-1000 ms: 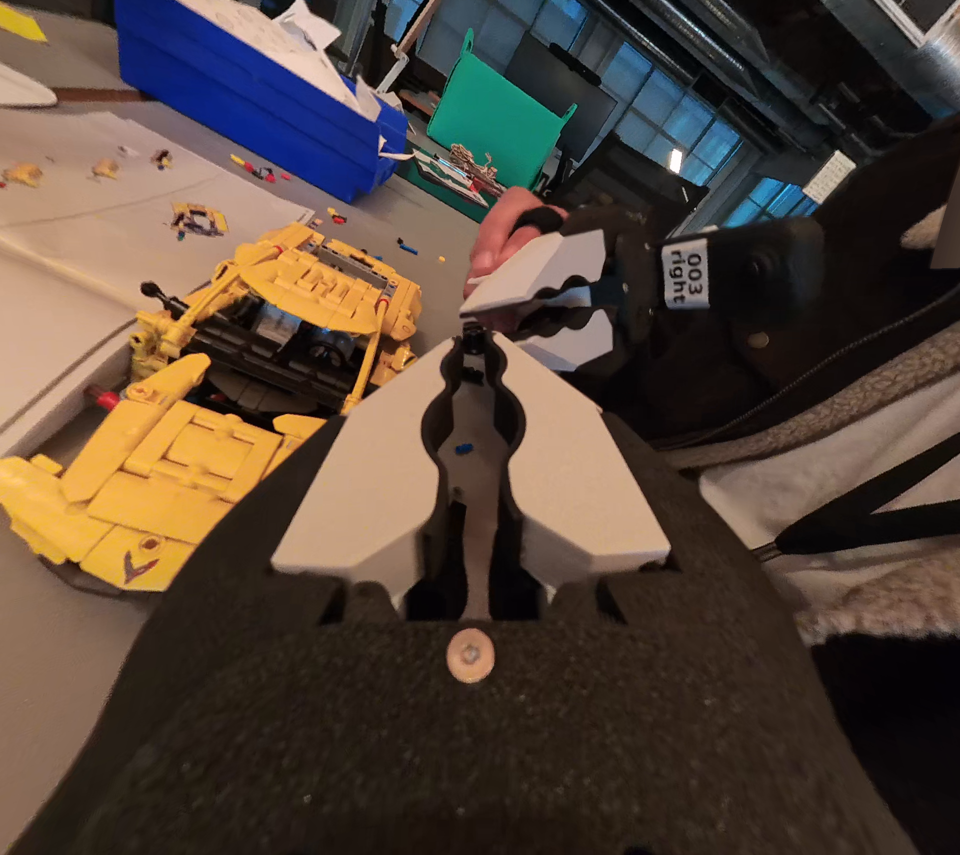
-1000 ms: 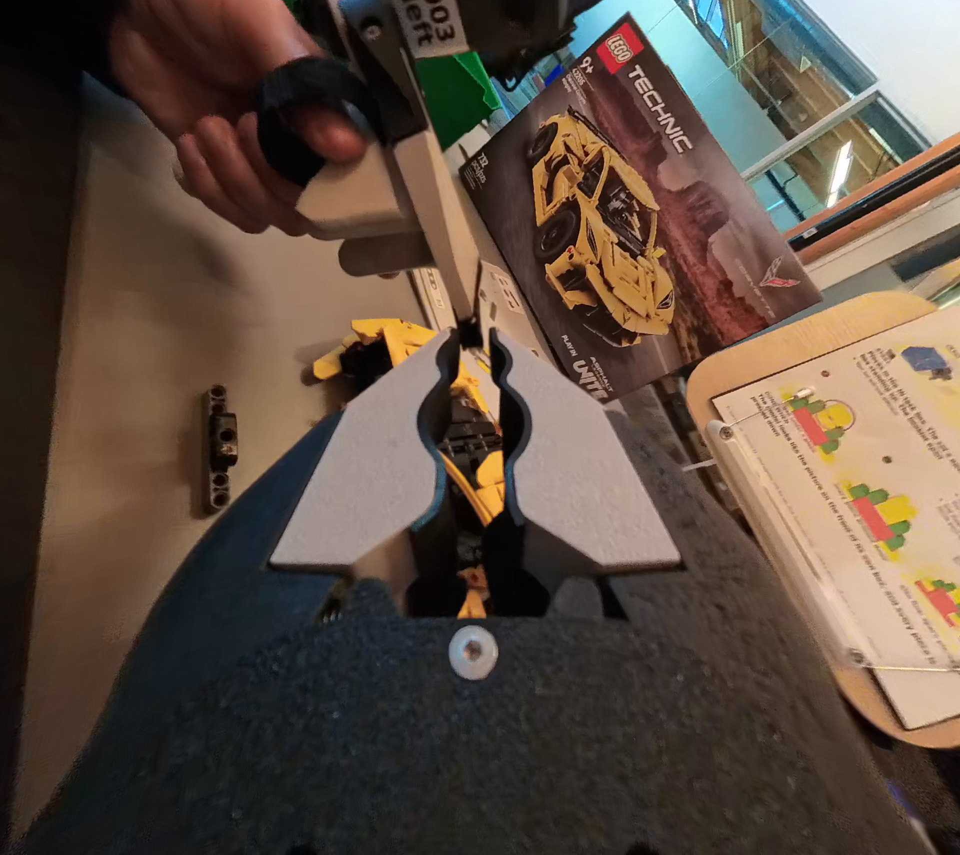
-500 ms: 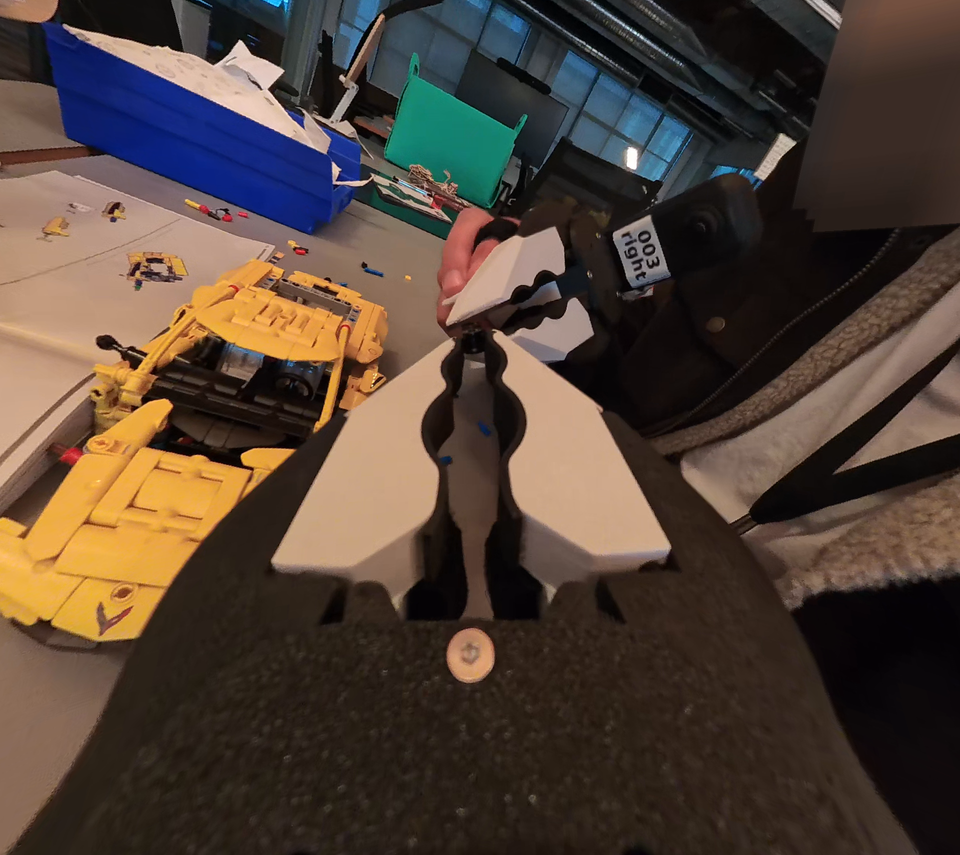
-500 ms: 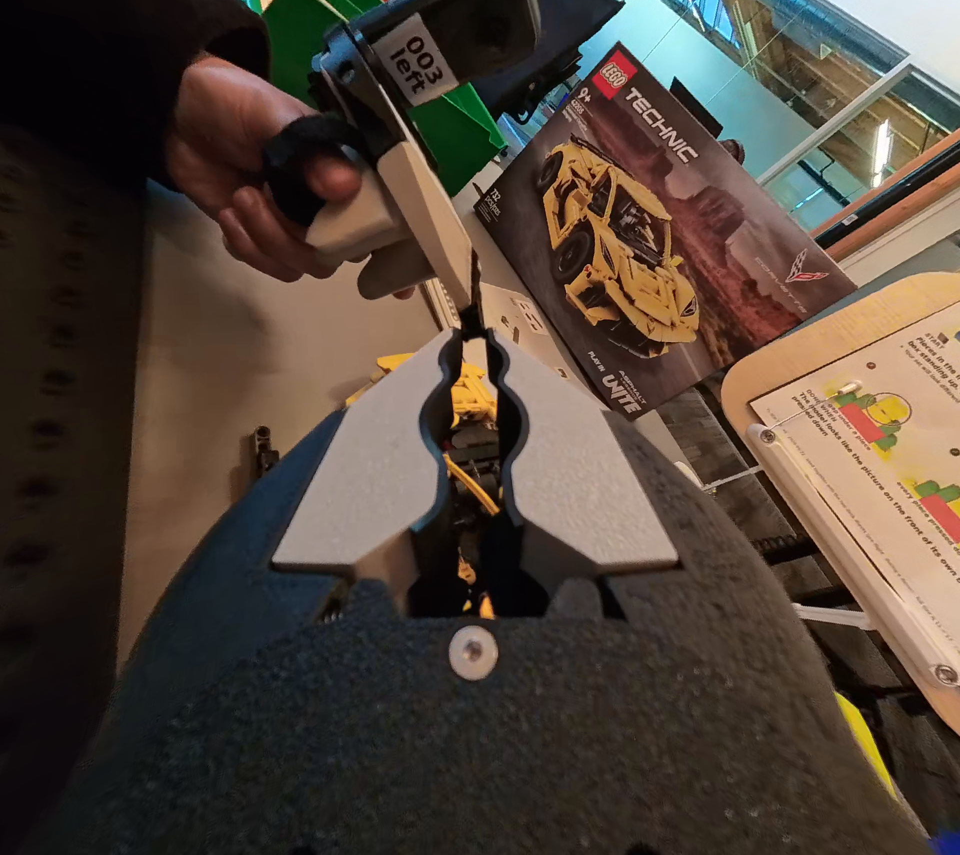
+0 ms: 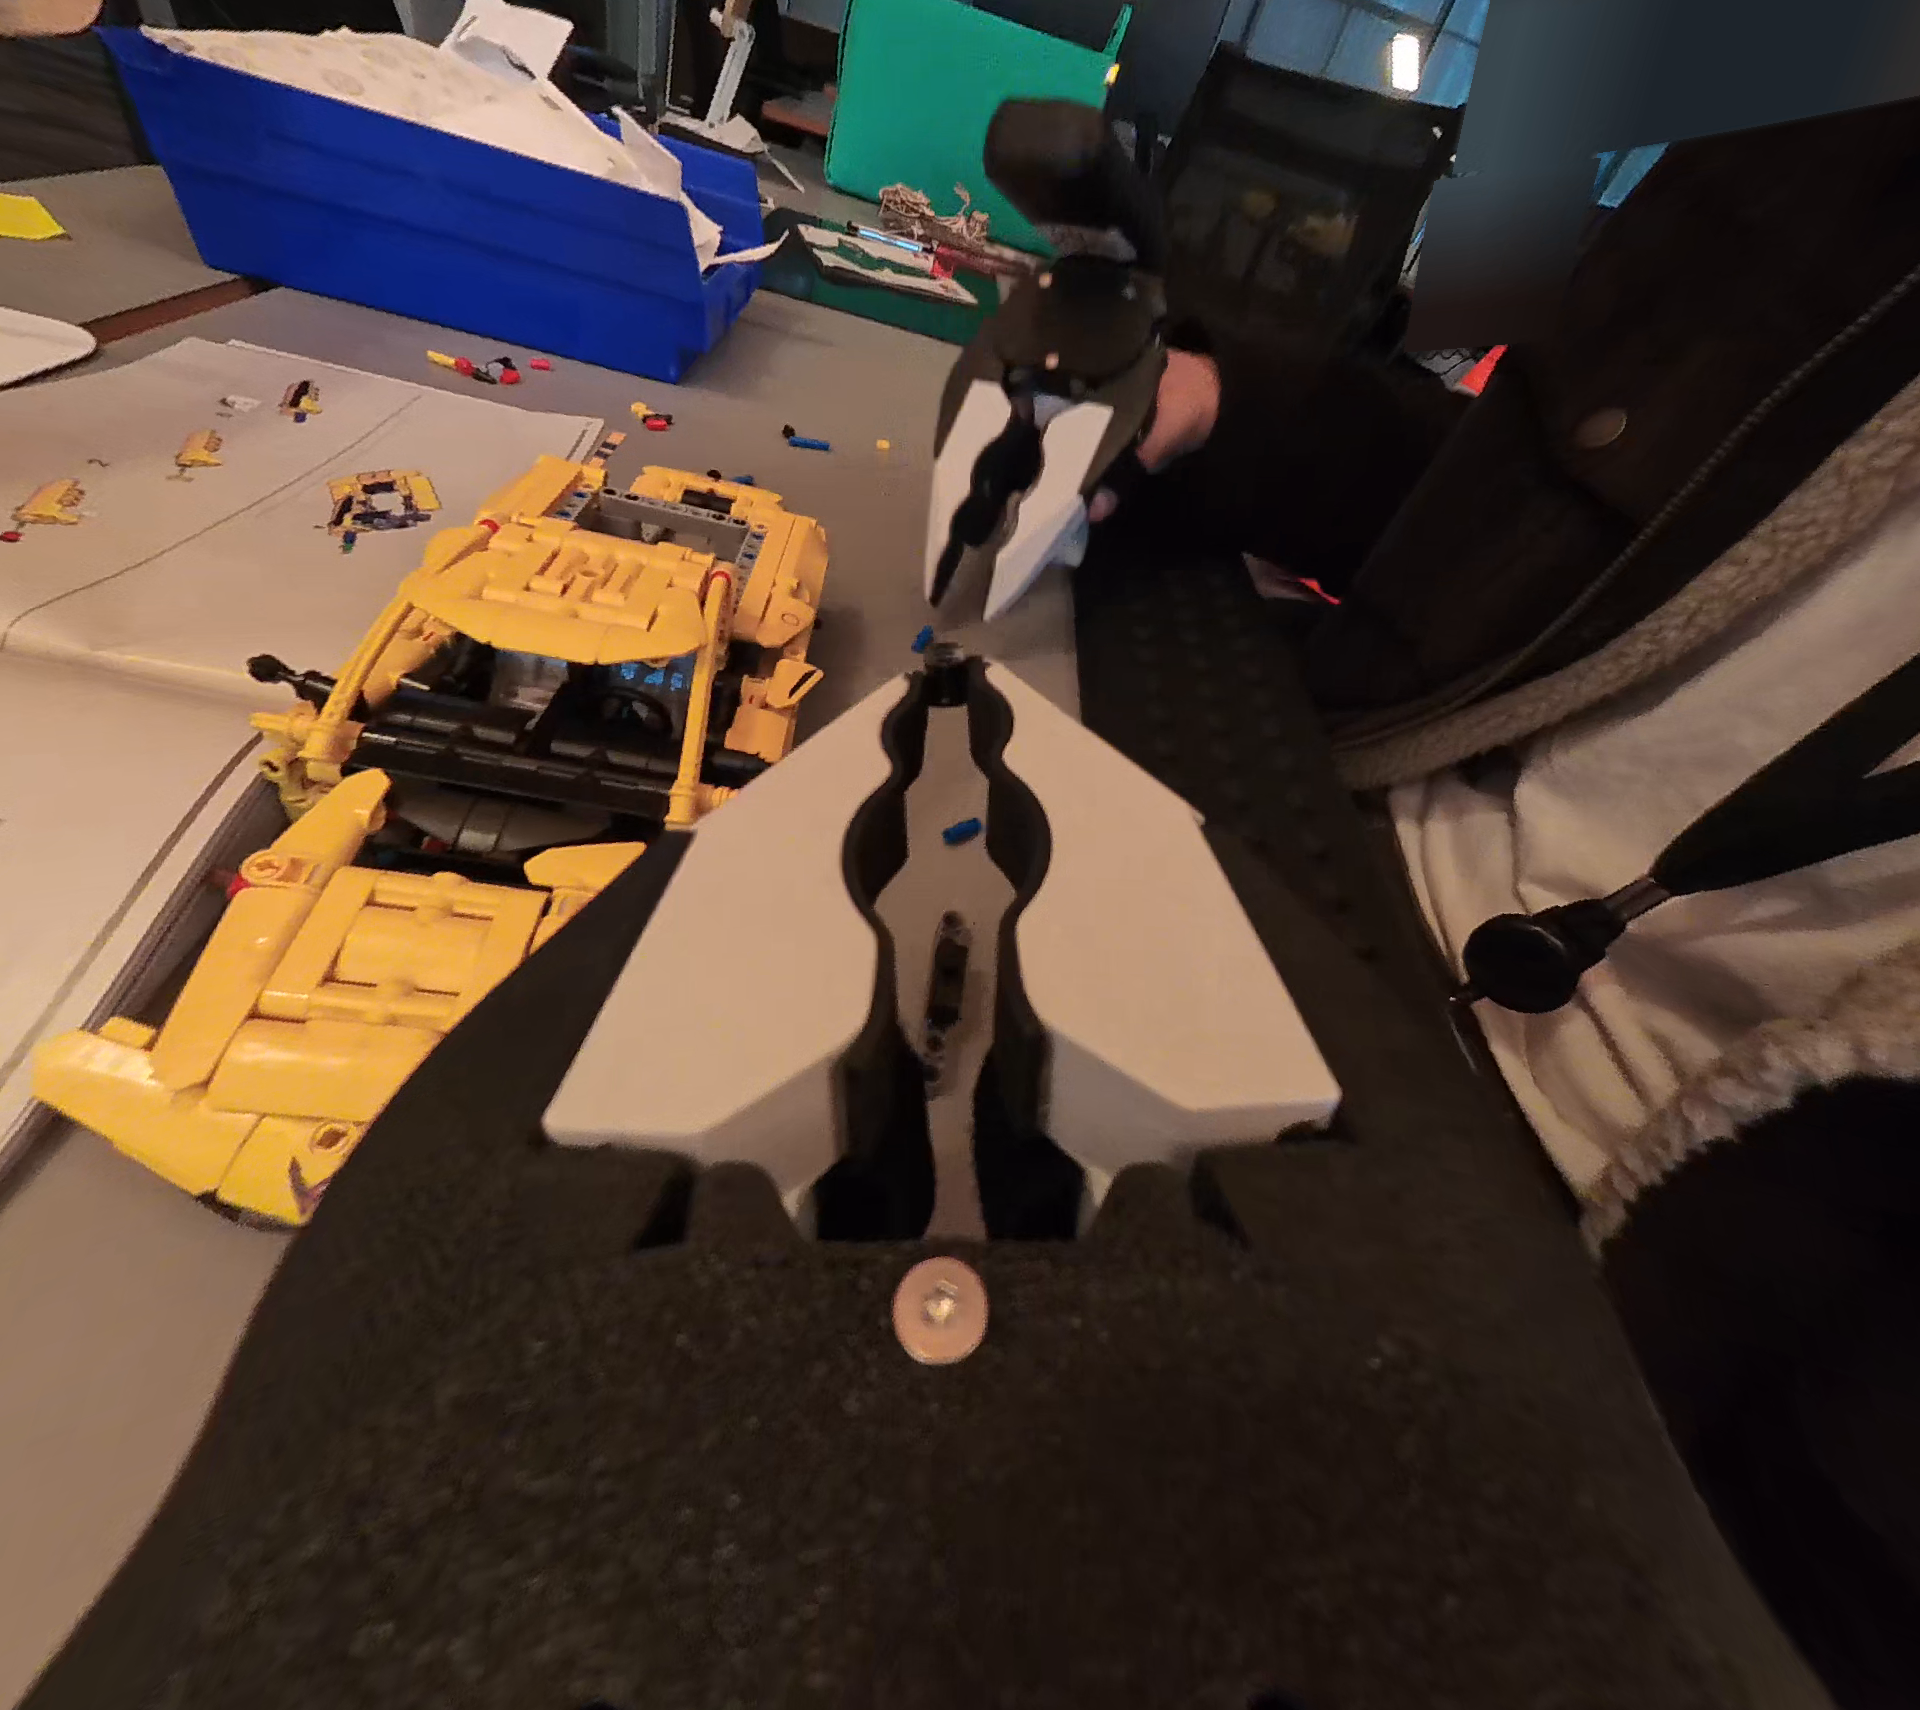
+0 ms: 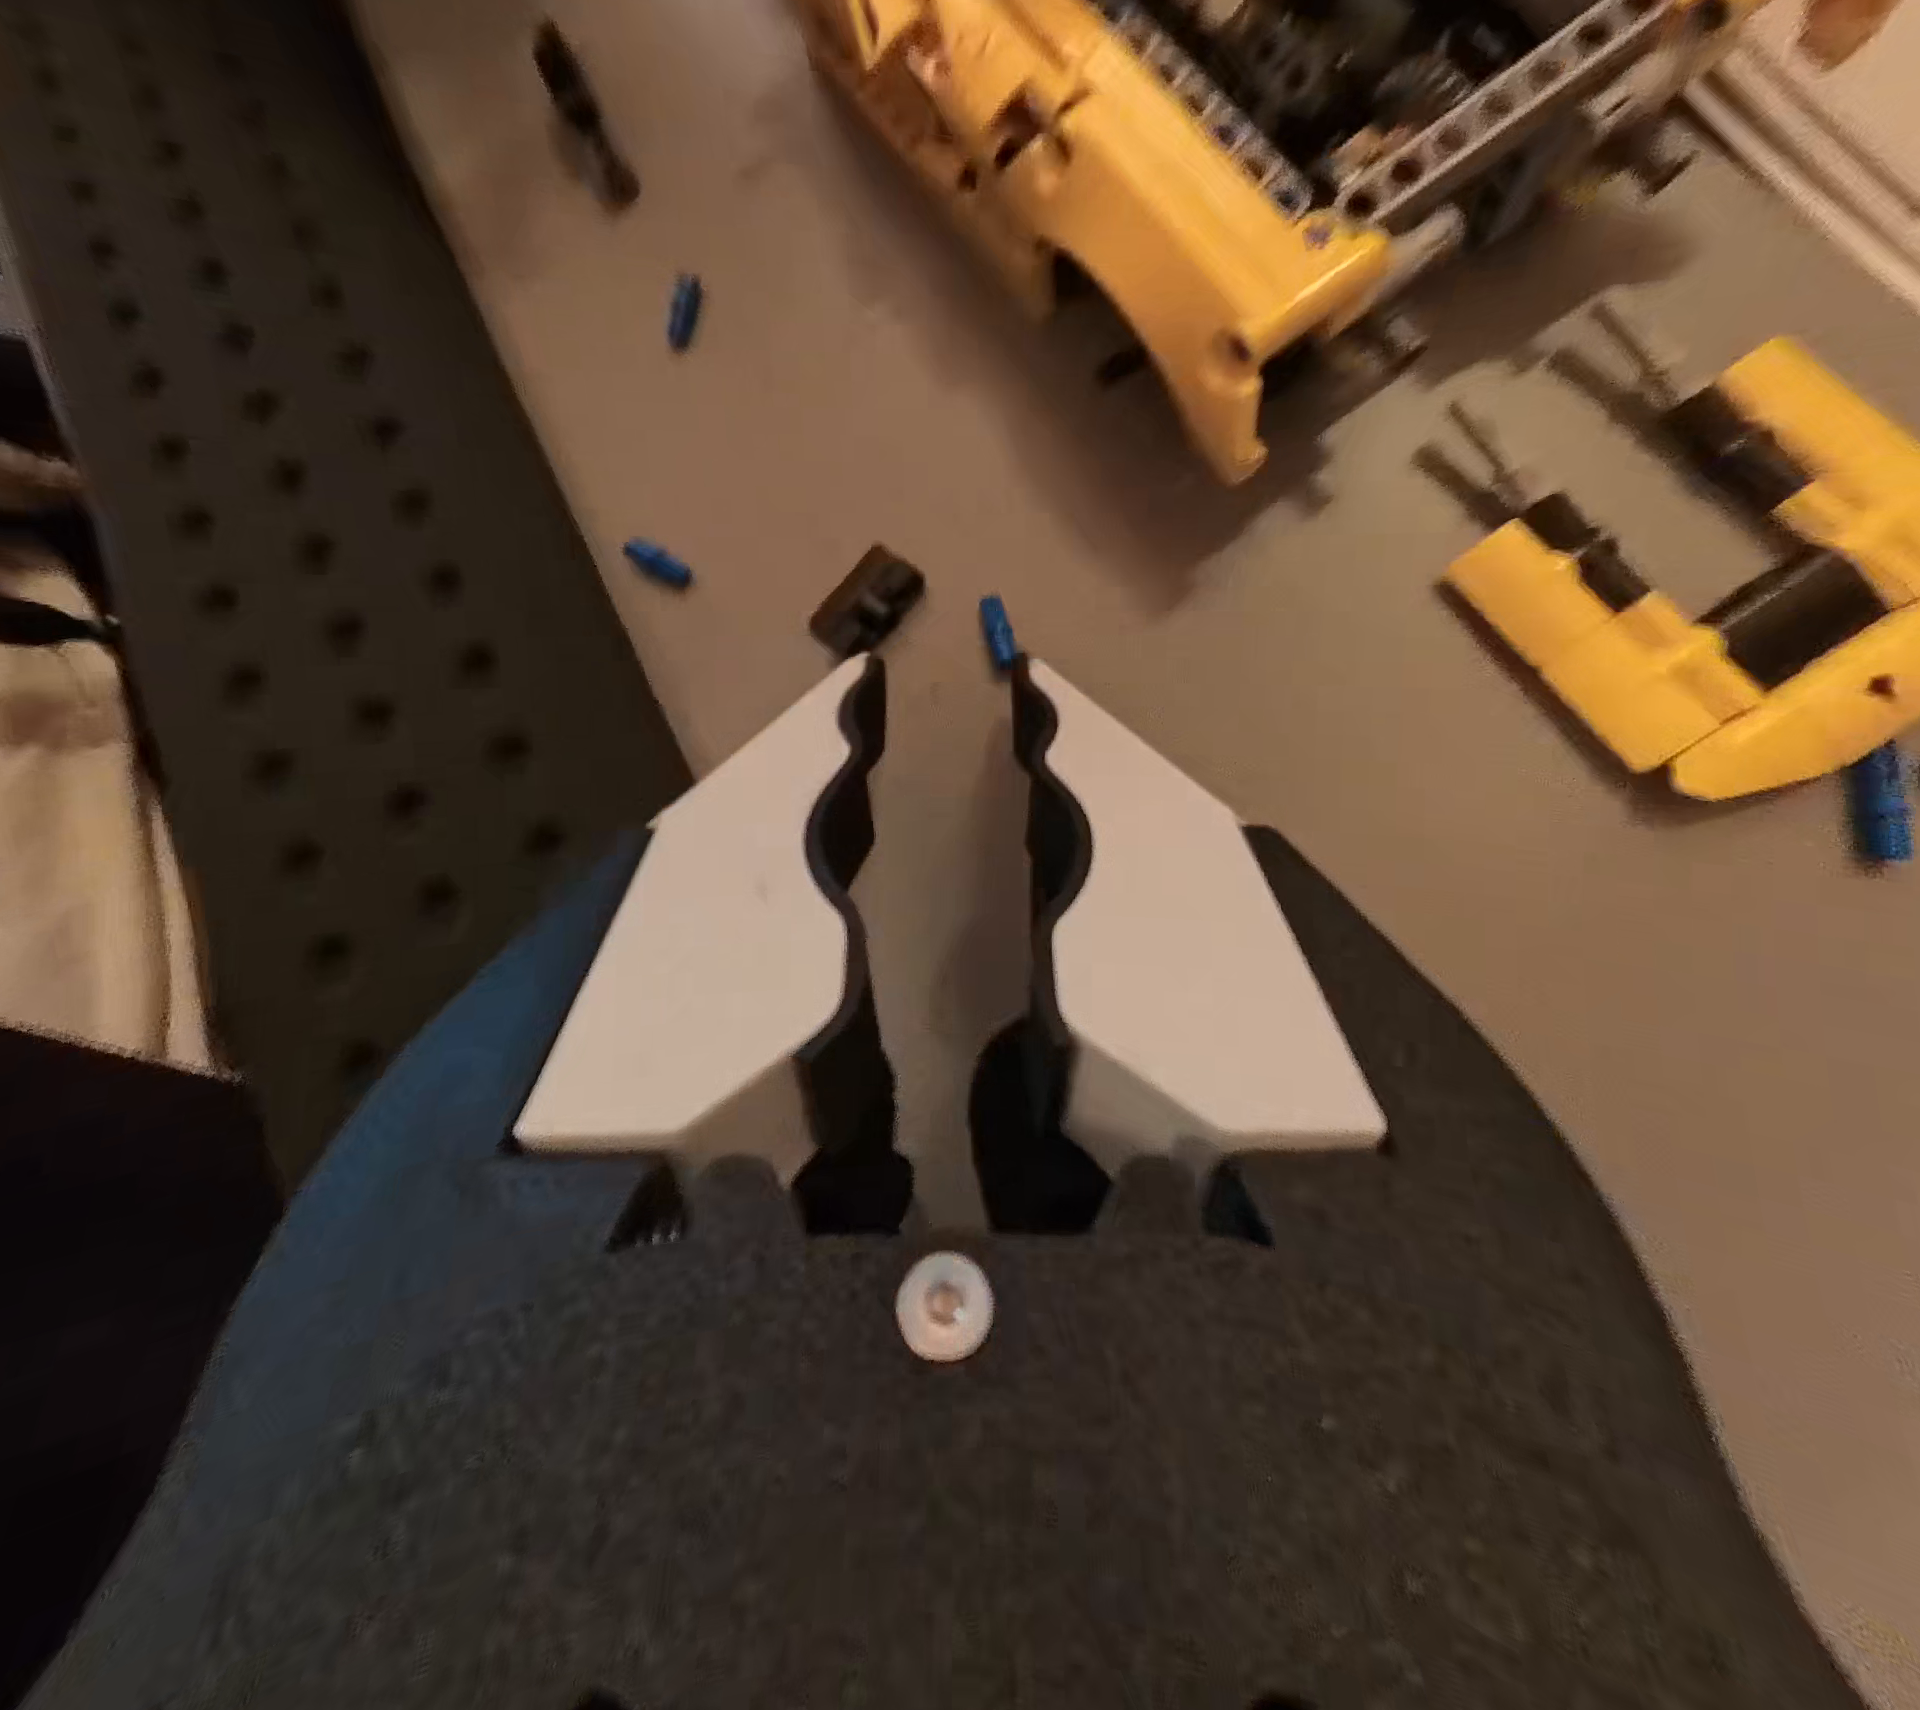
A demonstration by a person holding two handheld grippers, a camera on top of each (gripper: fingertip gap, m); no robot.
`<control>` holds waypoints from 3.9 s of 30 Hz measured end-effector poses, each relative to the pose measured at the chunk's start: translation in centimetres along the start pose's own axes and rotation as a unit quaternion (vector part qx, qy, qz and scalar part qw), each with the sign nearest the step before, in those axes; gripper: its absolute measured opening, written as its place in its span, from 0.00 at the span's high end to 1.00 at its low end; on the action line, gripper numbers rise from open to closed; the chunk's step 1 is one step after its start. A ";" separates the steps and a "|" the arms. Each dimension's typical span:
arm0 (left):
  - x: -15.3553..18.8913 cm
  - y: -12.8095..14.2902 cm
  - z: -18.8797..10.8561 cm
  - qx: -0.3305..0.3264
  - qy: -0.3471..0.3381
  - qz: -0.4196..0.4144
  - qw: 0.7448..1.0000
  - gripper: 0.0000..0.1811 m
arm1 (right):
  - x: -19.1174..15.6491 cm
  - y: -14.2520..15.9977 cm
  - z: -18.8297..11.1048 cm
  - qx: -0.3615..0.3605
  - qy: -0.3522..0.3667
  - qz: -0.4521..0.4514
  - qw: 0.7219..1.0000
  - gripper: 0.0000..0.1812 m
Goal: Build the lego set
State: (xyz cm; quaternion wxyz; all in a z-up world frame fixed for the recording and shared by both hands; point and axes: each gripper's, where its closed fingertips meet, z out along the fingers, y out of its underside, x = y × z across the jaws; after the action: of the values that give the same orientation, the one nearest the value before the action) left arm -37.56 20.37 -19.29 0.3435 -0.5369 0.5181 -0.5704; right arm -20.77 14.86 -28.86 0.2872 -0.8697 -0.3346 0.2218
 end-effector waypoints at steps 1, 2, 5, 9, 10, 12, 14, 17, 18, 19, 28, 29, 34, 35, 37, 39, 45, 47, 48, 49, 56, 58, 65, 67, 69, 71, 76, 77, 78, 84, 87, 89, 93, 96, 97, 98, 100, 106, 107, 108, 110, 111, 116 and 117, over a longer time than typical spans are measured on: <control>0.2 -0.1 0.0 0.003 0.004 -0.001 1.000 0.96 | 0.1 0.6 0.3 -0.009 0.015 -0.014 1.000 0.87; 0.3 -0.1 0.0 0.003 0.008 -0.002 1.000 0.96 | 0.5 0.9 0.4 -0.014 0.038 -0.038 0.998 0.87; 1.0 0.2 0.3 -0.001 0.031 -0.005 1.000 0.96 | 1.1 0.2 0.8 0.002 0.071 -0.102 0.992 0.88; 2.1 0.2 0.5 0.000 0.059 0.000 0.998 0.96 | 0.7 -0.1 1.8 0.021 0.040 -0.167 0.985 0.92; 2.3 0.3 0.6 -0.001 0.063 0.005 0.998 0.96 | 0.7 -0.3 2.1 0.036 0.034 -0.173 0.984 0.95; 2.7 0.5 0.9 -0.007 0.068 0.016 0.998 0.96 | 0.9 -0.4 2.1 0.054 0.030 -0.189 0.980 0.97; 2.9 1.1 1.2 -0.022 0.065 0.034 0.997 0.96 | 0.9 -0.4 2.1 0.034 0.025 -0.186 0.982 0.97; 2.7 2.3 1.9 -0.055 0.036 0.086 0.994 0.96 | -1.6 -4.0 1.0 0.063 -0.011 -0.178 0.982 0.98; 2.6 2.7 2.1 -0.068 0.019 0.111 0.991 0.96 | -3.2 -5.9 0.5 0.073 -0.025 -0.186 0.980 0.98; 2.3 3.1 2.3 -0.082 0.002 0.137 0.987 0.96 | -4.9 -7.7 0.3 0.075 -0.036 -0.198 0.977 0.98; 0.8 4.8 3.0 -0.169 -0.111 0.327 0.923 0.96 | -9.0 -11.7 4.7 -0.028 -0.011 -0.240 0.970 0.97; 0.8 4.8 3.1 -0.176 -0.120 0.343 0.915 0.96 | -8.9 -11.8 5.0 -0.031 -0.006 -0.236 0.971 0.97; -0.1 4.8 3.1 -0.211 -0.171 0.389 0.880 0.96 | -9.0 -12.3 6.2 -0.039 0.017 -0.223 0.974 0.98; -0.3 4.9 3.1 -0.219 -0.179 0.393 0.875 0.96 | -8.9 -12.3 6.3 -0.042 0.026 -0.226 0.973 0.98; -0.5 5.1 3.1 -0.233 -0.190 0.402 0.865 0.96 | -8.7 -12.3 6.5 -0.048 0.041 -0.231 0.971 0.98; -0.6 5.1 3.1 -0.239 -0.195 0.407 0.860 0.96 | -8.7 -12.3 6.6 -0.052 0.055 -0.244 0.967 0.98; -0.9 5.2 3.0 -0.252 -0.210 0.427 0.843 0.96 | -8.3 -12.7 6.7 -0.057 0.104 -0.290 0.950 0.98; -1.1 5.4 2.9 -0.260 -0.216 0.436 0.834 0.96 | -8.2 -12.7 6.9 -0.060 0.103 -0.290 0.950 0.98; -1.2 5.4 2.9 -0.264 -0.218 0.441 0.830 0.96 | -8.1 -12.5 7.1 -0.067 0.102 -0.289 0.949 0.98; -1.2 5.5 2.9 -0.265 -0.220 0.442 0.828 0.96 | -8.0 -12.4 7.2 -0.075 0.106 -0.291 0.948 0.98; -1.6 5.7 2.8 -0.283 -0.235 0.463 0.807 0.96 | -7.6 -12.2 7.6 -0.097 0.117 -0.272 0.950 0.98; -1.8 5.8 2.7 -0.293 -0.244 0.478 0.791 0.97 | -7.5 -12.2 7.8 -0.107 0.126 -0.258 0.952 0.98; -1.9 5.9 2.7 -0.304 -0.258 0.509 0.762 0.96 | -7.8 -11.8 7.9 -0.084 0.046 -0.088 0.992 0.98; -2.1 5.8 2.5 -0.295 -0.253 0.487 0.782 0.96 | -7.7 -10.6 7.6 -0.096 0.030 -0.099 0.990 0.97; -2.4 5.4 2.0 -0.285 -0.254 0.465 0.799 0.96 | -6.5 -8.3 7.4 -0.126 0.040 -0.133 0.982 0.98; -2.0 5.2 2.0 -0.269 -0.242 0.444 0.820 0.96 | -4.4 -6.2 7.2 -0.150 0.078 -0.159 0.973 0.97; -1.5 5.4 2.4 -0.265 -0.227 0.446 0.824 0.96 | -2.4 -4.4 6.8 -0.101 0.068 -0.155 0.980 0.97; -1.4 5.5 2.5 -0.263 -0.223 0.444 0.827 0.96 | -2.5 -4.3 6.7 -0.091 0.052 -0.146 0.984 0.97; -1.3 5.5 2.5 -0.260 -0.219 0.440 0.831 0.96 | -2.6 -4.3 6.7 -0.079 0.041 -0.141 0.986 0.95; -0.9 5.6 2.8 -0.246 -0.201 0.428 0.846 0.96 | -2.5 -4.0 6.0 -0.025 0.004 -0.150 0.988 0.92; -0.8 5.4 2.8 -0.239 -0.197 0.421 0.852 0.96 | -3.0 -3.8 6.2 -0.023 -0.012 -0.166 0.986 0.92; -0.8 5.4 2.8 -0.236 -0.194 0.416 0.856 0.96 | -3.0 -3.9 6.3 -0.014 -0.004 -0.189 0.982 0.93; -0.7 5.6 2.9 -0.235 -0.189 0.412 0.860 0.96 | -2.7 -3.9 6.2 -0.008 0.001 -0.191 0.982 0.97; -0.7 5.6 2.9 -0.236 -0.187 0.409 0.861 0.96 | -3.0 -3.7 6.1 -0.010 -0.003 -0.190 0.982 0.95; -0.7 5.6 2.9 -0.236 -0.186 0.409 0.862 0.96 | -3.1 -3.6 6.1 -0.009 -0.005 -0.192 0.981 0.94; -0.7 5.7 2.9 -0.237 -0.185 0.408 0.862 0.96 | -3.1 -3.5 6.0 -0.009 -0.004 -0.194 0.981 0.94; -0.7 5.7 2.9 -0.237 -0.185 0.408 0.862 0.96 | -2.9 -3.4 5.8 -0.009 -0.003 -0.193 0.981 0.94; -0.7 5.7 2.9 -0.236 -0.183 0.406 0.864 0.96 | -3.0 -3.7 6.2 0.004 0.019 -0.212 0.977 0.97; -0.6 5.6 2.9 -0.234 -0.183 0.405 0.865 0.96 | -3.0 -3.8 6.3 0.004 0.027 -0.221 0.975 0.97; -0.6 5.6 3.0 -0.232 -0.182 0.404 0.866 0.96 | -3.1 -3.9 6.4 0.001 0.031 -0.224 0.974 0.97; -0.6 5.6 3.0 -0.232 -0.180 0.401 0.868 0.96 | -3.8 -4.5 6.5 0.003 0.017 -0.214 0.977 0.97; -0.6 5.7 3.0 -0.233 -0.180 0.401 0.867 0.96 | -4.5 -5.4 6.4 0.019 0.006 -0.199 0.980 0.98; -0.7 6.3 3.0 -0.253 -0.181 0.421 0.852 0.96 | -7.3 -10.0 5.8 0.023 0.009 -0.165 0.986 0.98; -0.7 6.4 3.1 -0.256 -0.182 0.428 0.848 0.96 | -7.7 -10.4 5.9 0.013 0.013 -0.170 0.985 0.98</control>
State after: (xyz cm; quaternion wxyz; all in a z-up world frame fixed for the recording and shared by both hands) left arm -35.51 18.90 -25.94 0.4919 -0.4253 0.7522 -0.1061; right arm -34.15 17.89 -24.99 0.3359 -0.7992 -0.4712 0.1628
